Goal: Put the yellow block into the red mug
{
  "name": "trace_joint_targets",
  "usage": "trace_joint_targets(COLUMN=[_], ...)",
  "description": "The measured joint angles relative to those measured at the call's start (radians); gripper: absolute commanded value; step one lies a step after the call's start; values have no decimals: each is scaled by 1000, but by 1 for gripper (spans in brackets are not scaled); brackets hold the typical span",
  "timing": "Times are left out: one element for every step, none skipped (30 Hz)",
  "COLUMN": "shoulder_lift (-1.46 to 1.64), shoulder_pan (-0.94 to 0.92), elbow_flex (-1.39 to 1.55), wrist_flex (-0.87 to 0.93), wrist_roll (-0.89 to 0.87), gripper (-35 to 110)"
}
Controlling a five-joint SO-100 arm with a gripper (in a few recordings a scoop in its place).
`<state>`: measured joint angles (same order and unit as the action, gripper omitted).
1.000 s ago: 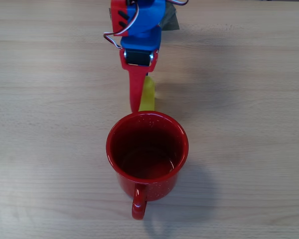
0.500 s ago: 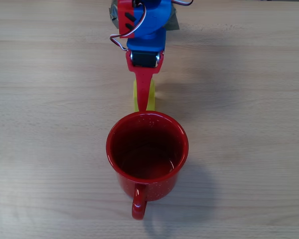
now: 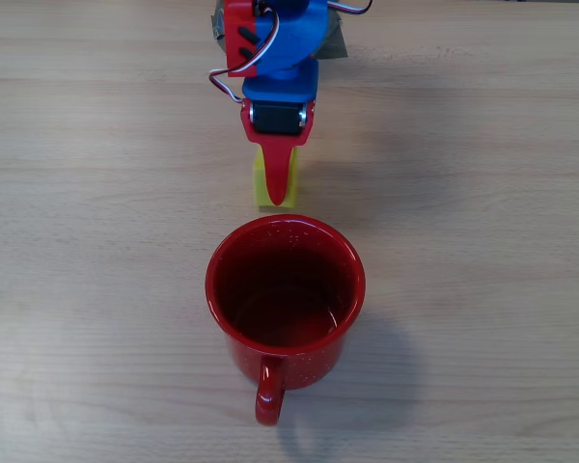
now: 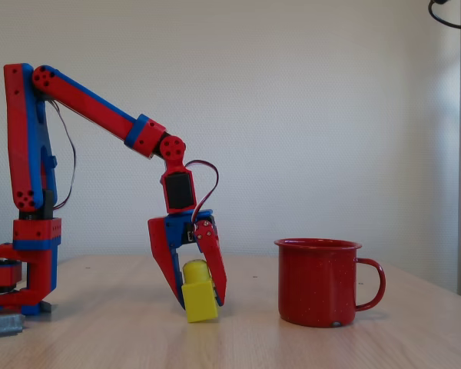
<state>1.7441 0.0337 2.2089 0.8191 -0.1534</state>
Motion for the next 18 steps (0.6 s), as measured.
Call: trace_joint_targets(shoulder_lift=[0, 0, 0, 0, 0, 3, 17, 37, 60, 78, 92, 103, 110, 121, 123, 123, 123, 123], shoulder_pan=[-6, -9, -11, -14, -21, -23, -23, -21, -17, -17, -17, -18, -20, -20, -20, -20, -18, -18], elbow_flex=[-2, -9, -17, -26, -48, -66, -84, -101, -118, -137, -166, -193, -222, -252, -291, -330, -370, -408], wrist_flex=[15, 60, 109, 138, 183, 207, 242, 284, 313, 344, 393, 420, 449, 488, 531, 561, 606, 643], wrist_roll=[14, 21, 21, 34, 37, 37, 49, 60, 71, 78, 84, 91, 92, 103, 107, 107, 107, 110], gripper=[0, 0, 0, 0, 0, 0, 0, 0, 0, 0, 0, 0, 0, 0, 0, 0, 0, 0])
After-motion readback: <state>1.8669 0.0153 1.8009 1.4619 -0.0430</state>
